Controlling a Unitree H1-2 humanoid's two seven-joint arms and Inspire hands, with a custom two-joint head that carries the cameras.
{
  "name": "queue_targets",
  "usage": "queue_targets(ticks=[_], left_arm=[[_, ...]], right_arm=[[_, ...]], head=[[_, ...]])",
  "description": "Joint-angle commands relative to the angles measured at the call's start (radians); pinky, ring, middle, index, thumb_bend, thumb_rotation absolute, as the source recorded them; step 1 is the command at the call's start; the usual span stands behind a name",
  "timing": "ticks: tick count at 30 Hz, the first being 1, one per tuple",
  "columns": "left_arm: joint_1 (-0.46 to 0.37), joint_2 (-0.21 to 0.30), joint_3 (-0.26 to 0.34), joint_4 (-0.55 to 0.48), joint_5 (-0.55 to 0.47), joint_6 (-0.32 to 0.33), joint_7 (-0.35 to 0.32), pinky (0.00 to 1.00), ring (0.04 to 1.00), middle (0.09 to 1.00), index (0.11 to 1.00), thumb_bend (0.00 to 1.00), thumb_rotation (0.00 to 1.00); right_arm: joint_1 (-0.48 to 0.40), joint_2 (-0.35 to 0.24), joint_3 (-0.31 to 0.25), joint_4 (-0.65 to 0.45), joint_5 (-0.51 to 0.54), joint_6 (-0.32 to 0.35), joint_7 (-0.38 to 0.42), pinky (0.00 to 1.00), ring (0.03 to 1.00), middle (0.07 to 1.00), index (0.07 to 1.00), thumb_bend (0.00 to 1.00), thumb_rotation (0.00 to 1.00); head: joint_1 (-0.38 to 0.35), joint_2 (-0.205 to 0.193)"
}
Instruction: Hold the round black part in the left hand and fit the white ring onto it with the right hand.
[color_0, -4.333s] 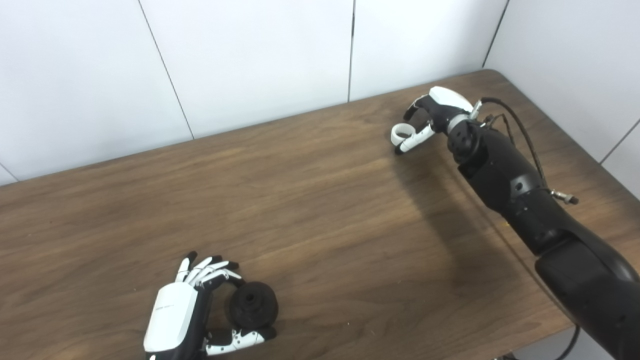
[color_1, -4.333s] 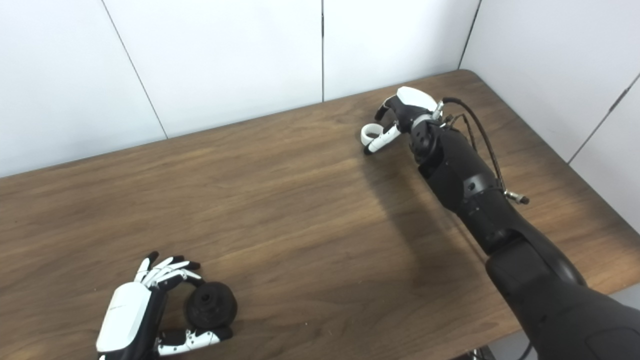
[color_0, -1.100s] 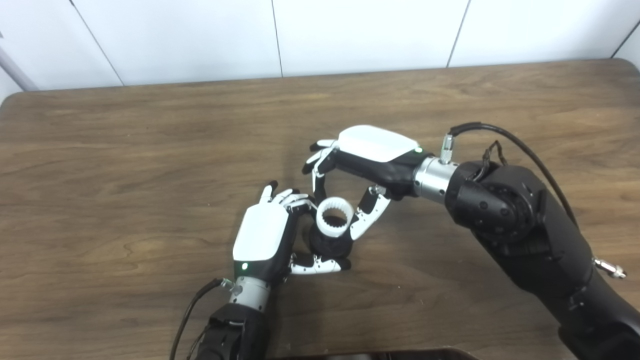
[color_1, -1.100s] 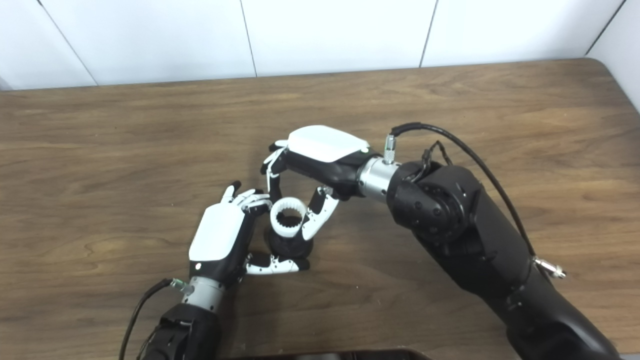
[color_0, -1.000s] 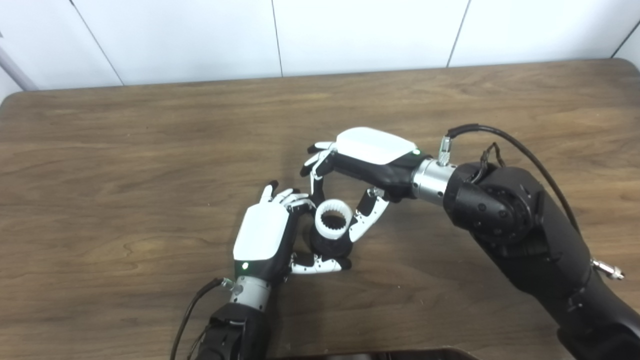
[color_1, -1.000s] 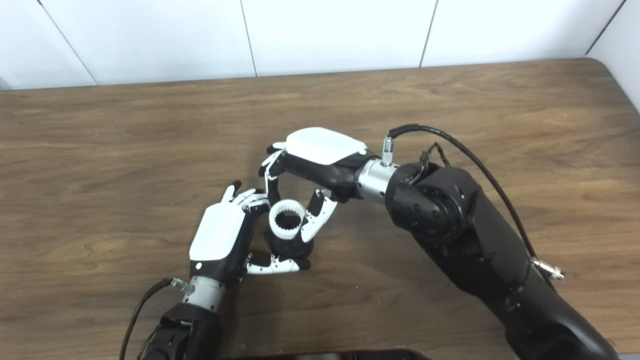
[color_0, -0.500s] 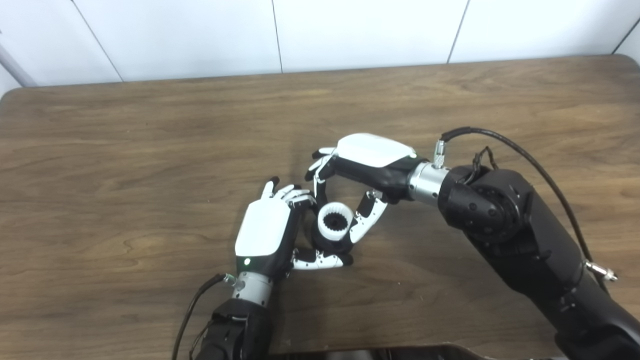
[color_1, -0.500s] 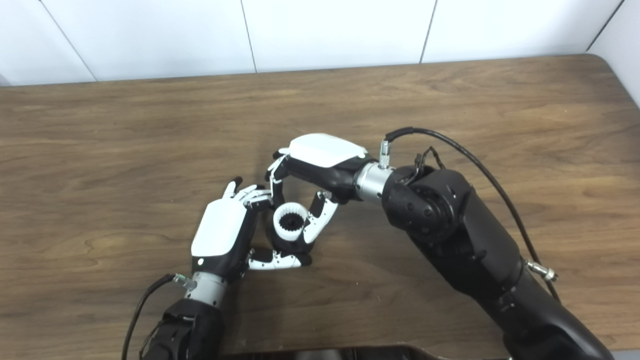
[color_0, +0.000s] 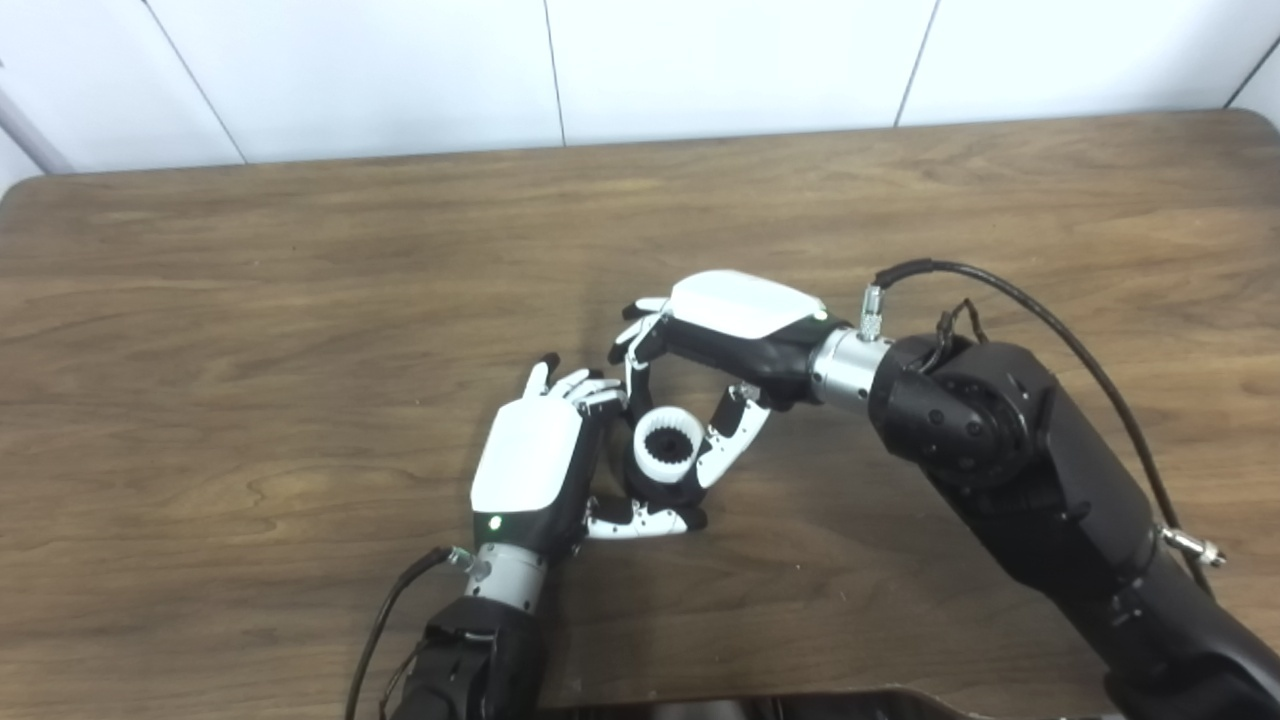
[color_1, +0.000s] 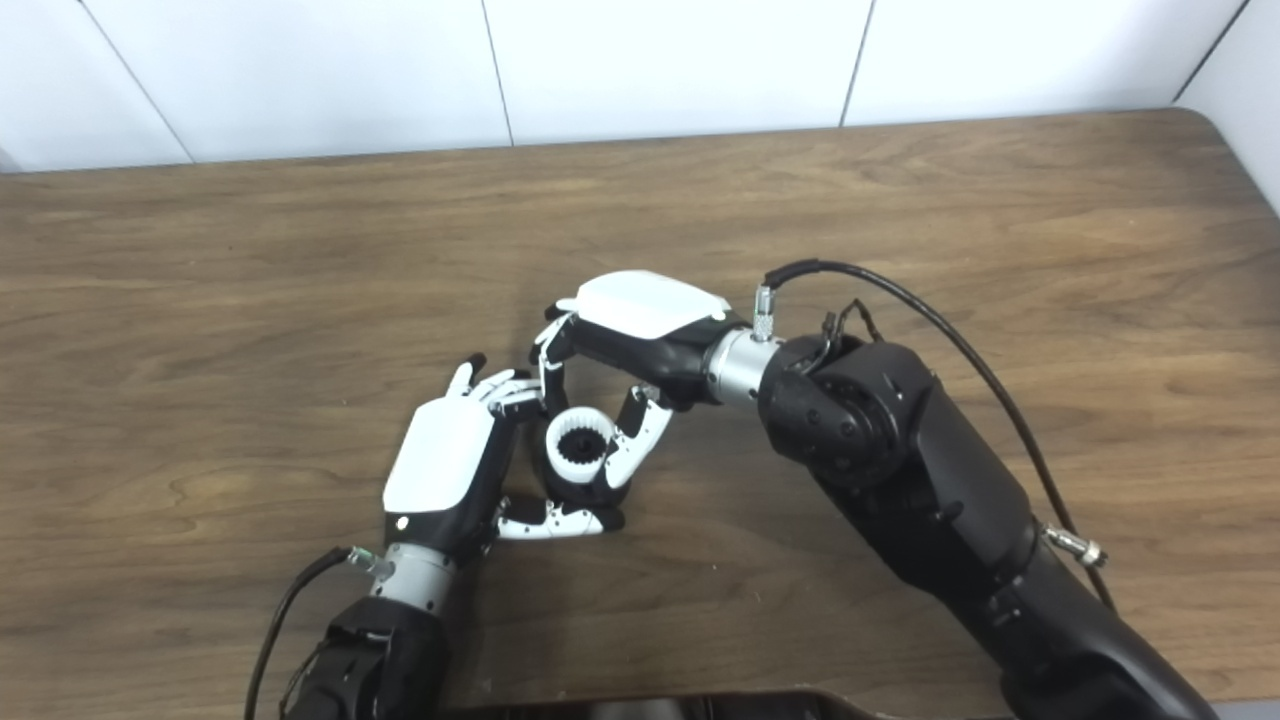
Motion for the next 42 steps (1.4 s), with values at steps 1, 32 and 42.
queue_targets(ticks=[1,32,42], left_arm=[[0.008,-0.005,-0.020,0.018,-0.003,0.013,-0.067,1.00,0.854,0.747,0.483,0.52,0.05],[0.013,-0.004,-0.023,0.003,0.010,0.014,-0.072,1.00,0.852,0.744,0.483,0.52,0.05],[0.014,-0.007,-0.022,-0.002,0.010,0.015,-0.076,1.00,0.852,0.739,0.483,0.52,0.05]], right_arm=[[-0.027,0.004,-0.011,-0.010,-0.013,-0.026,-0.025,0.90,0.954,0.830,0.484,0.52,0.14],[-0.013,0.009,-0.011,0.024,-0.031,-0.041,-0.039,0.88,0.945,0.828,0.484,0.52,0.14],[-0.003,0.012,-0.016,0.030,-0.039,-0.060,-0.053,0.88,0.947,0.825,0.484,0.52,0.13]], head=[[0.001,0.001],[-0.006,0.015],[-0.006,0.015]])
